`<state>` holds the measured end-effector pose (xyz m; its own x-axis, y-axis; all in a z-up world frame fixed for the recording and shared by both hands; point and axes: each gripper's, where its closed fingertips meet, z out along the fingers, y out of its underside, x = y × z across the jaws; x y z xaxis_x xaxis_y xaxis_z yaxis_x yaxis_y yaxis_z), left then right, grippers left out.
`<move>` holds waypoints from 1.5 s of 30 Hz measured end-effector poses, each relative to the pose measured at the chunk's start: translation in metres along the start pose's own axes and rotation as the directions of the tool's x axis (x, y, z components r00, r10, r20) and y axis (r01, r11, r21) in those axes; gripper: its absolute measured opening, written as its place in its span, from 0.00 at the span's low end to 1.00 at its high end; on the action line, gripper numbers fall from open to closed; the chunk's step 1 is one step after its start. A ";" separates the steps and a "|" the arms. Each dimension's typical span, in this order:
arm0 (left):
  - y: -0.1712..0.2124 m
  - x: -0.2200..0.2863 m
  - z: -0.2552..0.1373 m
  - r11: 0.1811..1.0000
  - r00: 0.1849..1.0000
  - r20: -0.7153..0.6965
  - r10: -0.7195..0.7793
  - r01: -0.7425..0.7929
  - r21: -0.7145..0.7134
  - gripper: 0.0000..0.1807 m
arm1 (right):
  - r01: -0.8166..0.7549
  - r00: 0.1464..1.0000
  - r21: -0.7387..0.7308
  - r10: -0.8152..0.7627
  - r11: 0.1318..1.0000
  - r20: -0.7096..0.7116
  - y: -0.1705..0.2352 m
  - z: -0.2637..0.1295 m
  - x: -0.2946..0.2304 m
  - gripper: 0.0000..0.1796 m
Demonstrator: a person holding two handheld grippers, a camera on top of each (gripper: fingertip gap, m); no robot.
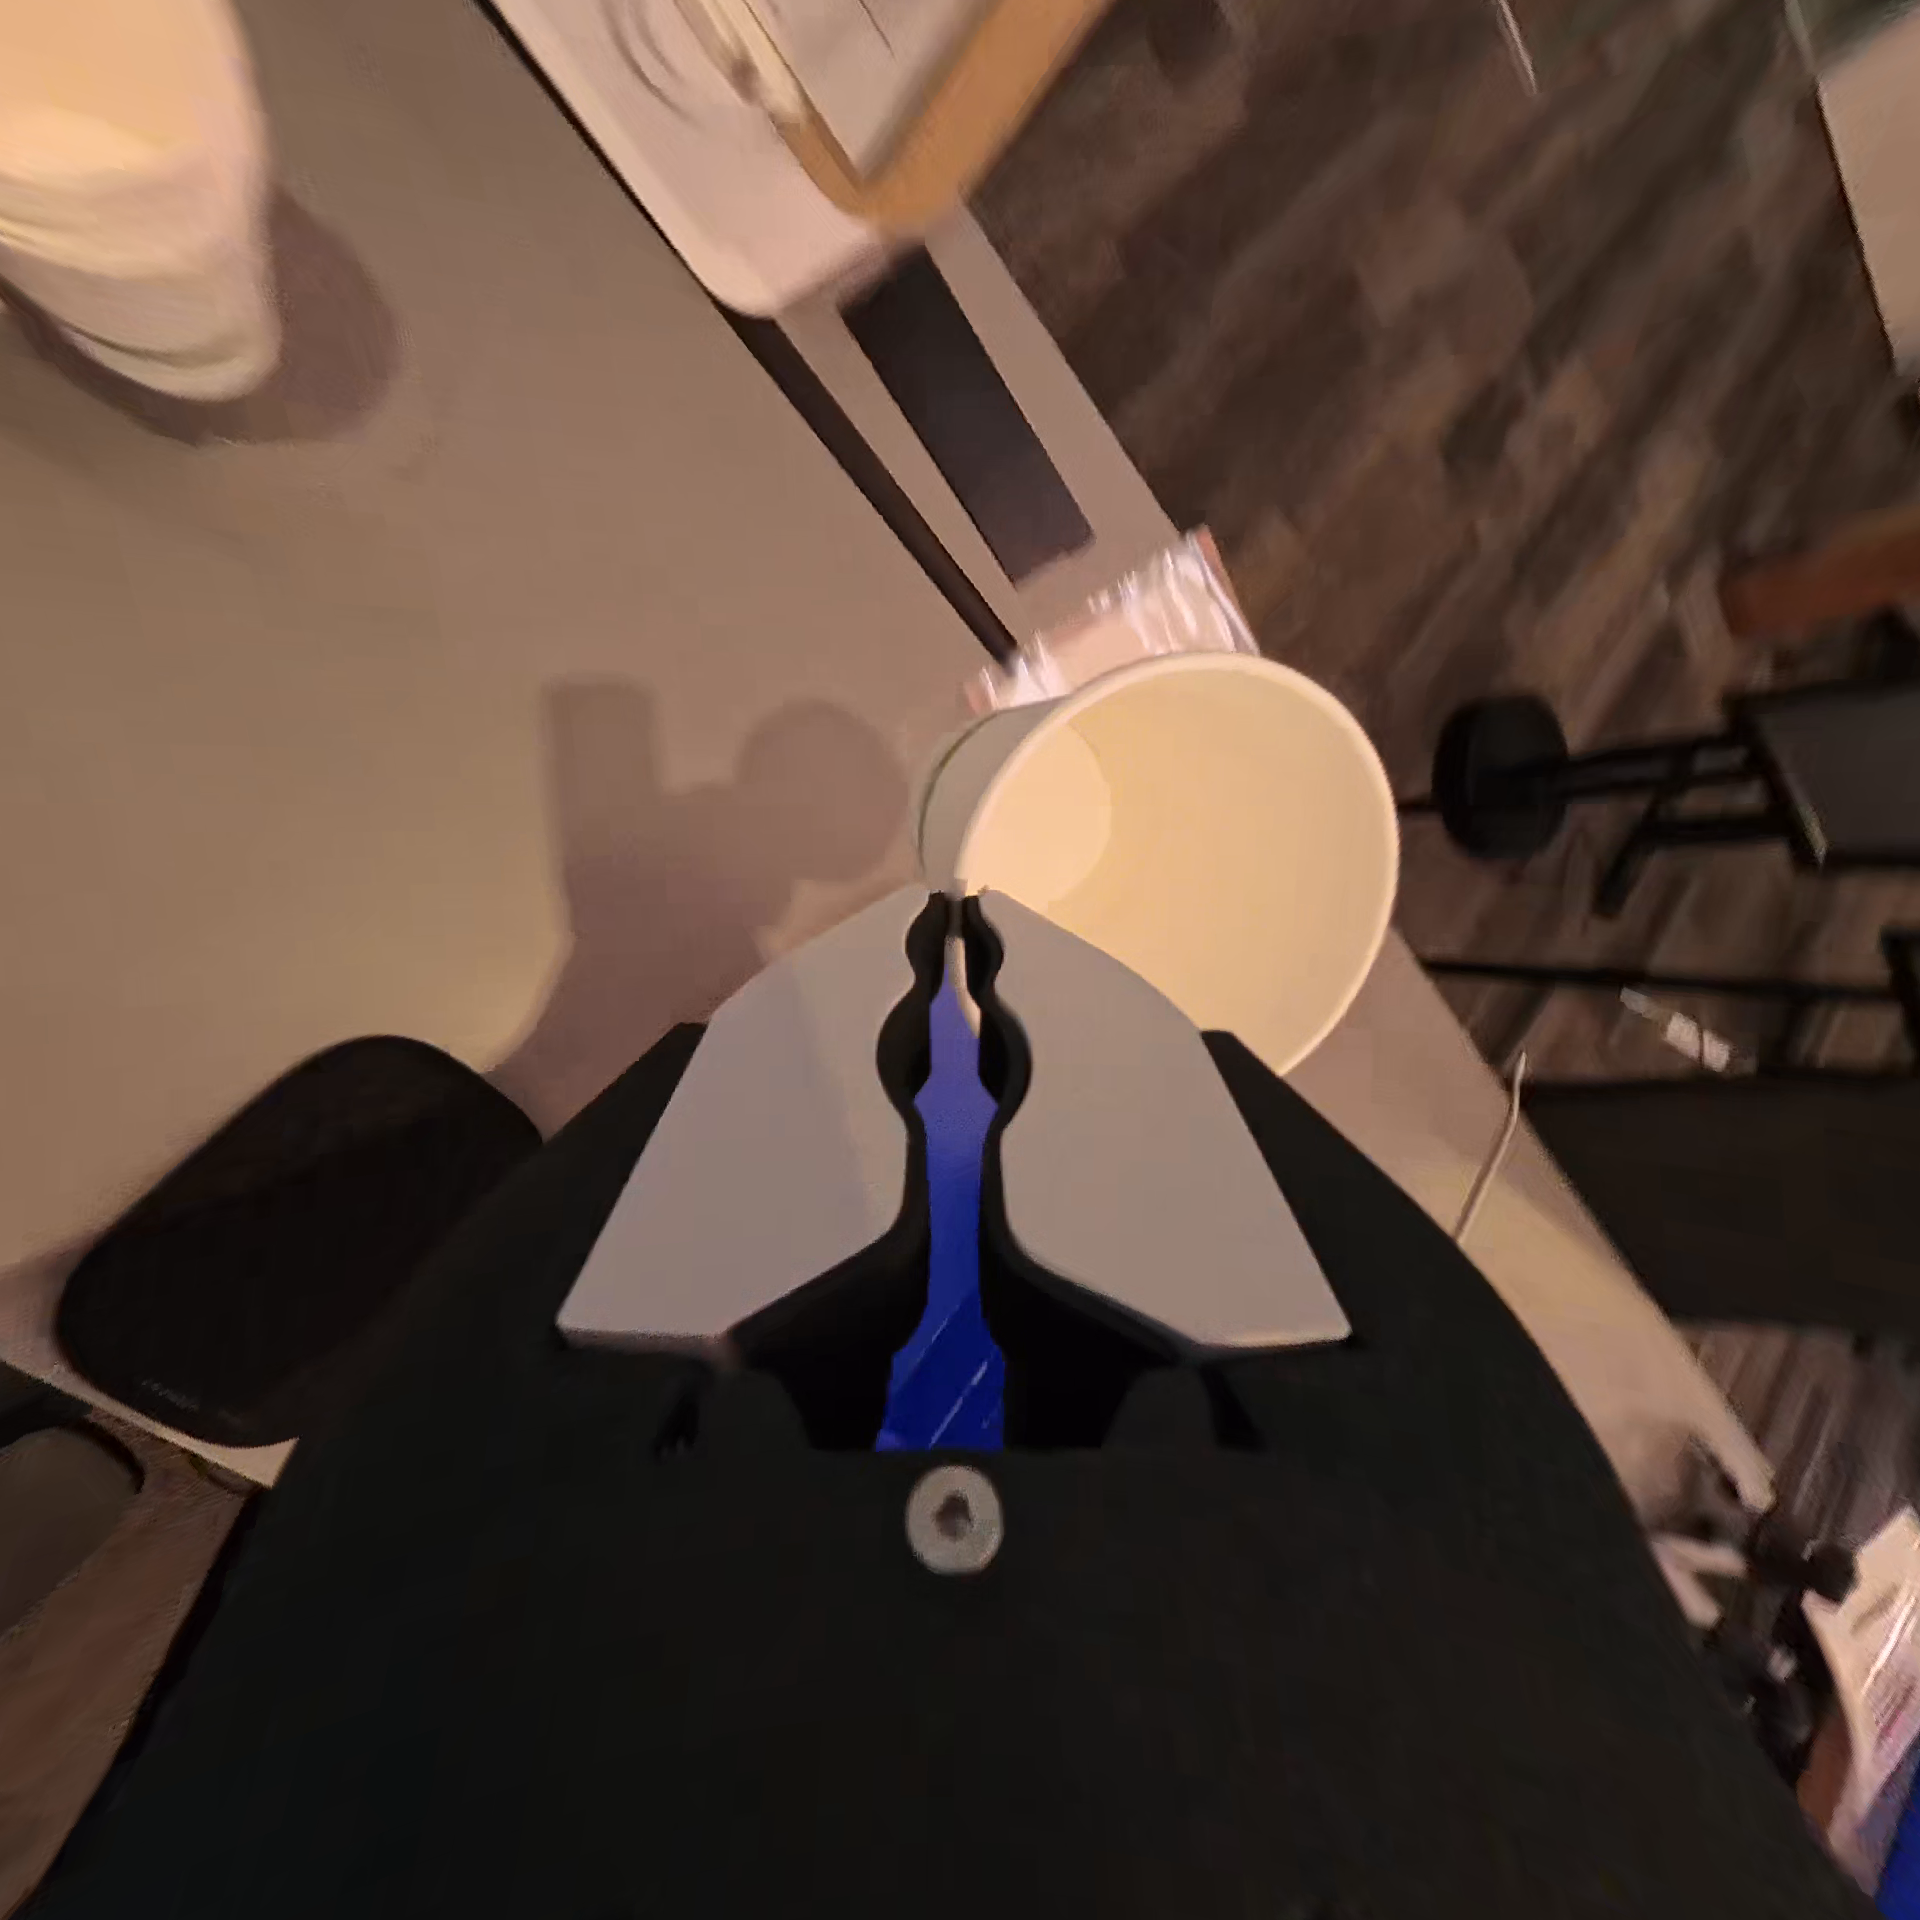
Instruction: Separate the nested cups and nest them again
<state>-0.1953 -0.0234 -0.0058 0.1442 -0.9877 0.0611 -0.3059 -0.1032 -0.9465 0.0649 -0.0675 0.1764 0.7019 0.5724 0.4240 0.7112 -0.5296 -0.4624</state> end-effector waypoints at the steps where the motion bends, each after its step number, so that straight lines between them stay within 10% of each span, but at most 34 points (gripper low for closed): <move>1: 0.000 0.000 0.001 1.000 1.000 0.004 0.003 -0.003 -0.001 0.52 | -0.047 0.999 -0.024 0.047 0.999 -0.018 0.022 0.009 0.012 0.01; 16: -0.003 0.025 0.016 1.000 0.999 -0.043 0.018 -0.018 -0.008 0.52 | -0.393 0.909 -0.301 0.417 0.869 0.018 0.237 0.153 0.070 0.02; 29: 0.001 0.028 0.021 1.000 0.997 -0.071 -0.020 0.020 -0.008 0.52 | -0.335 0.928 -0.327 0.369 0.884 0.045 0.244 0.195 0.078 0.02; 33: 0.003 0.030 0.023 0.999 0.996 -0.085 -0.032 0.031 -0.017 0.52 | -0.302 0.953 -0.270 0.300 0.914 -0.048 0.239 0.191 0.087 0.18; 45: -0.001 0.035 0.026 1.000 0.999 -0.041 0.015 -0.016 -0.021 0.52 | -0.113 0.809 0.068 0.131 0.991 -0.574 0.133 0.076 0.065 0.17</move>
<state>-0.1659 -0.0551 -0.0107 0.1010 -0.9931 0.0594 -0.3278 -0.0895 -0.9405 0.2024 -0.0530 0.0834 0.6839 0.0341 0.7288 0.6230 -0.5472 -0.5590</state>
